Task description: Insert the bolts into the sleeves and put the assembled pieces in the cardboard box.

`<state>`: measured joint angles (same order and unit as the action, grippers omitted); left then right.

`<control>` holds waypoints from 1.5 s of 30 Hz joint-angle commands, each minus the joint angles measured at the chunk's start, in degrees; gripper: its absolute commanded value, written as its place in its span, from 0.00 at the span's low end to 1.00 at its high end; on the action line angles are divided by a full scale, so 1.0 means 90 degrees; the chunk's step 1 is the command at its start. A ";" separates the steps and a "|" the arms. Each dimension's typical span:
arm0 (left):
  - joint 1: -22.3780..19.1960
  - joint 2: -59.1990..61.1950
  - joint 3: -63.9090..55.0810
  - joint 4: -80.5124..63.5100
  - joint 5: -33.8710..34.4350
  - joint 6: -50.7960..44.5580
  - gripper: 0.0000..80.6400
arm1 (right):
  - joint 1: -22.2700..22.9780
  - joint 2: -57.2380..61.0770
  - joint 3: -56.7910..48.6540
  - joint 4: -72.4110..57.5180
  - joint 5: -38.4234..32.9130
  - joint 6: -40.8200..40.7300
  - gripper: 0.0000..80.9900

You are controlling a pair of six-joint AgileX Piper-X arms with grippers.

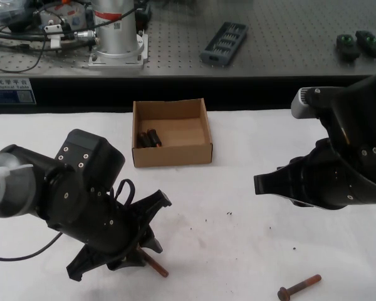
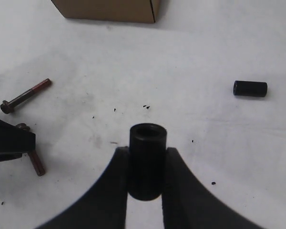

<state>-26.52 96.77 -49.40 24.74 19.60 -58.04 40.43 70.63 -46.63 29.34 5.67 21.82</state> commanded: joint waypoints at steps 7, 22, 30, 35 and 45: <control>-0.0025 0.0003 -0.0062 -0.0040 -0.0299 0.0009 0.32 | -0.0050 -0.0078 0.0003 -0.0112 0.0016 -0.0055 0.05; -0.0025 0.0307 -0.0062 -0.0040 -0.0102 0.0007 0.32 | -0.0050 -0.0078 0.0003 -0.0112 0.0016 -0.0055 0.05; -0.0025 0.0305 -0.0076 -0.0064 -0.0136 0.0007 0.06 | -0.0050 -0.0078 0.0003 -0.0112 0.0016 -0.0055 0.05; -0.0025 0.0305 -0.0076 -0.0299 -0.0050 0.0007 0.01 | -0.0050 -0.0078 0.0003 -0.0112 0.0016 -0.0055 0.05; 0.0084 0.0270 -0.0076 -0.0364 0.0395 0.0610 0.01 | -0.0050 -0.0078 0.0003 -0.0110 -0.0029 -0.0232 0.05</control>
<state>-26.52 99.46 -49.67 22.04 21.11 -56.54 40.43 70.63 -46.63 29.34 5.67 20.65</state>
